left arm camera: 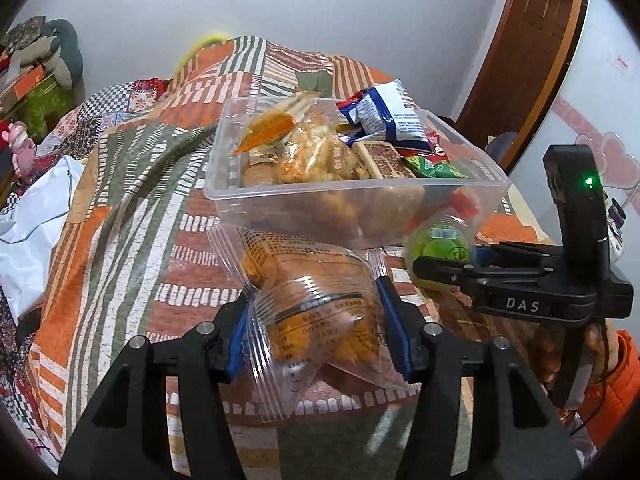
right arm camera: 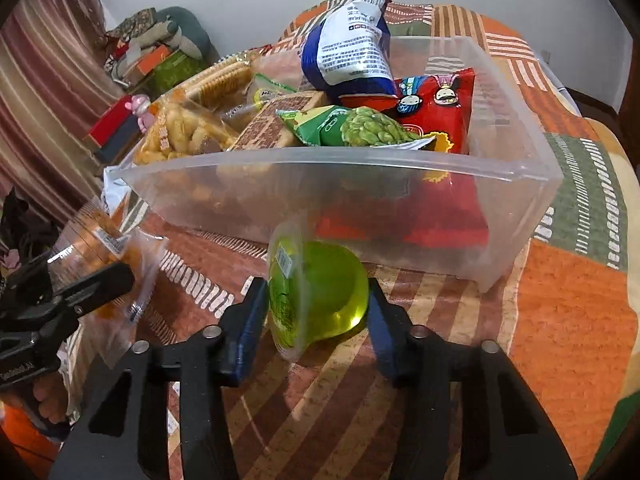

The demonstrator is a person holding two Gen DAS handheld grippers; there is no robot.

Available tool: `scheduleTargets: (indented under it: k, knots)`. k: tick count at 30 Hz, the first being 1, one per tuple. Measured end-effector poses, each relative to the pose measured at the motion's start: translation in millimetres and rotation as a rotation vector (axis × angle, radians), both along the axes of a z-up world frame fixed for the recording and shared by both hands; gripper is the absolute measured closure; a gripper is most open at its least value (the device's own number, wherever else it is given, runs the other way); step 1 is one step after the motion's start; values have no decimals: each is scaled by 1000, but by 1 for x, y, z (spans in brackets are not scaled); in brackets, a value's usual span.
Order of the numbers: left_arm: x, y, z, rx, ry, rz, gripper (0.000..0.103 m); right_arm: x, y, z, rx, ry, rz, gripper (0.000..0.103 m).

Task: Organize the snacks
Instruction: 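Carry the snack bag with the left tool while the right tool carries the jelly cup into the box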

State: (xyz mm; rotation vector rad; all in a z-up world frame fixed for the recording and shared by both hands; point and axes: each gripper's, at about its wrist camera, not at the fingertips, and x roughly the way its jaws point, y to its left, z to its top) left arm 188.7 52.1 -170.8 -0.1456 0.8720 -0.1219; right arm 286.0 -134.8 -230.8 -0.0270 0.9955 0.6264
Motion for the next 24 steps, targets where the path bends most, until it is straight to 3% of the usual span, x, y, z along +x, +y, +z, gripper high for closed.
scheduleTargets:
  k: [11,24]
  knots:
    - [-6,-3,26,0,-60,1,47,-28,-4,26,-21,-116,43,64]
    - [2,-5,69,-1,-165,9,47,-30,-26,81,56,-276,-15,64]
